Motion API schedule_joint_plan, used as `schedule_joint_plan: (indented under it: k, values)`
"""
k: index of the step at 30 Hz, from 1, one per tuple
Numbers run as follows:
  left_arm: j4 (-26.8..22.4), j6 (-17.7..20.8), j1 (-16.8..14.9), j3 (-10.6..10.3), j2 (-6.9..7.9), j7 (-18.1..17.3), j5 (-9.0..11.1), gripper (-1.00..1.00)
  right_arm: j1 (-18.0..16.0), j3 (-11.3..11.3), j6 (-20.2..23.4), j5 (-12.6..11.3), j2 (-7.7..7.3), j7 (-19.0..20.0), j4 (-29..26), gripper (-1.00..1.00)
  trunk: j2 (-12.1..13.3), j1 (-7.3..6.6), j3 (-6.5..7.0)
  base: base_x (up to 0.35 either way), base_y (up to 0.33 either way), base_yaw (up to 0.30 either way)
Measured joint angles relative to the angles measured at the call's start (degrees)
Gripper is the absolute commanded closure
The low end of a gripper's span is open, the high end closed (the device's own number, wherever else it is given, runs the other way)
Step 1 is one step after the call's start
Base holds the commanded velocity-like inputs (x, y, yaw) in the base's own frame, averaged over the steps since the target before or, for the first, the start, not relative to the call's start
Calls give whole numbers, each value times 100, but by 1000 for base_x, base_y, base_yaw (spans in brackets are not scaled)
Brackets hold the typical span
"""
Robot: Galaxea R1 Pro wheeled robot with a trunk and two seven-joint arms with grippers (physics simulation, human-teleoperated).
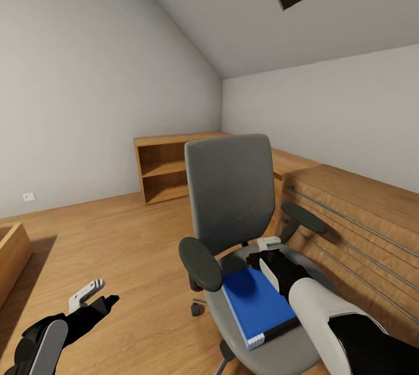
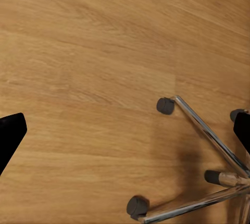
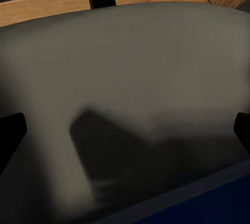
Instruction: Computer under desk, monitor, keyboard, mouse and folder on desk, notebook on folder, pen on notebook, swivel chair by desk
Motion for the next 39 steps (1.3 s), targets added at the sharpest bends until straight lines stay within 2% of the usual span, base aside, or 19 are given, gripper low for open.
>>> schedule_joint_plan:
  k: [21,39]
  values:
    - [19,10,0,8,2,-8,-28,-100,0,9,0,0,0,0,0,-100,0,0,0,-1,0,0]
    - [26,0,0,9,2,-10,-33,-100,0,10,0,32,0,-1,2,-100,0,2,0,-149,0,0]
